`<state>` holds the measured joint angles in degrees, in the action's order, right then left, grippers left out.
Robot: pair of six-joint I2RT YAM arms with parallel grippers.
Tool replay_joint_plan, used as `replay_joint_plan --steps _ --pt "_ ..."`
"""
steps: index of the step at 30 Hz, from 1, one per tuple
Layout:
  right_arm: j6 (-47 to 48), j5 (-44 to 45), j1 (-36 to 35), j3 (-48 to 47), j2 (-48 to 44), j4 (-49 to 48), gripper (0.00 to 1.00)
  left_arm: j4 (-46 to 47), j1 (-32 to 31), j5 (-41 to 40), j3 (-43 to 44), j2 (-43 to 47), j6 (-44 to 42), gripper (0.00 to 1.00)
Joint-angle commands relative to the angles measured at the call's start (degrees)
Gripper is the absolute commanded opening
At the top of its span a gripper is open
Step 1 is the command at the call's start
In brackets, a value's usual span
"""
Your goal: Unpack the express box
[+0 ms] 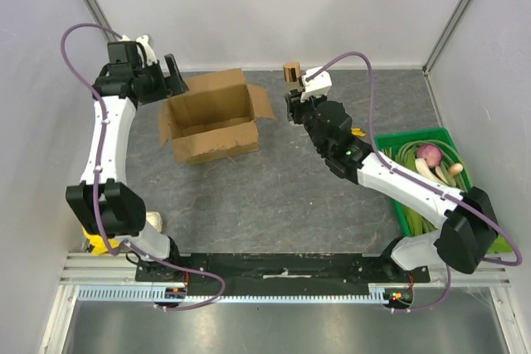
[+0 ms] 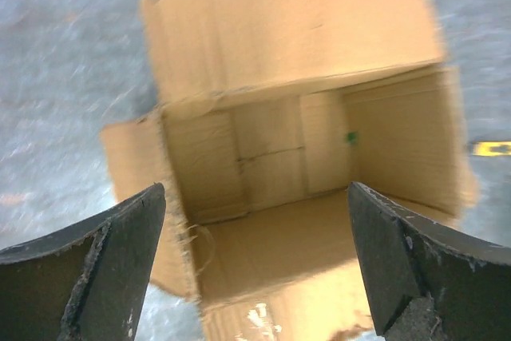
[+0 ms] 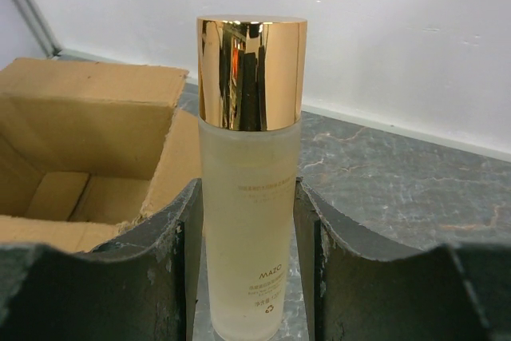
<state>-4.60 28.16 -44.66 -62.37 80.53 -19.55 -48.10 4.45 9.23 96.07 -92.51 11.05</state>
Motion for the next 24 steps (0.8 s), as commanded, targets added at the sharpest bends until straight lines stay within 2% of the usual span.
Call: replay_joint_plan --steps 1,2,3,5,7,8,10,16,20,24 --pt "-3.83 -11.72 1.16 -0.73 -6.09 -1.90 0.00 10.89 0.74 23.37 2.28 2.42 4.13 1.00" --pt "-4.01 -13.12 1.25 -0.91 -6.26 -0.59 0.00 13.18 0.74 28.42 1.49 2.33 5.81 1.00" --pt "-4.01 -15.13 1.33 -1.43 -6.61 -0.05 0.00 16.25 0.74 40.30 0.44 2.42 7.65 1.00" --pt "-4.19 -17.17 1.25 -1.79 -6.79 1.00 0.00 31.69 -0.05 50.93 -4.80 2.86 17.82 1.00" --pt "-4.71 -19.97 1.25 -2.49 -6.97 1.71 0.00 47.22 -3.46 53.60 -10.79 5.83 30.27 1.00" --pt "-4.89 -20.60 1.25 -2.67 -6.88 2.23 0.00 58.09 -5.31 53.26 -14.99 6.55 32.70 1.00" --pt "-5.59 -22.79 1.25 -2.93 -6.97 2.59 0.00 64.16 -9.78 52.47 -16.35 7.08 35.00 1.00" --pt "-7.79 -26.92 1.16 -3.81 -6.88 3.29 0.00 67.26 -18.84 49.57 -14.95 6.11 29.13 0.99" --pt "-9.28 -28.07 1.16 -3.90 -7.14 3.55 0.00 65.77 -20.71 48.24 -13.38 3.92 27.54 0.98" --pt "-9.46 -28.07 1.25 -3.72 -7.67 3.73 0.00 63.39 -21.15 50.17 -12.66 2.42 27.27 0.90"
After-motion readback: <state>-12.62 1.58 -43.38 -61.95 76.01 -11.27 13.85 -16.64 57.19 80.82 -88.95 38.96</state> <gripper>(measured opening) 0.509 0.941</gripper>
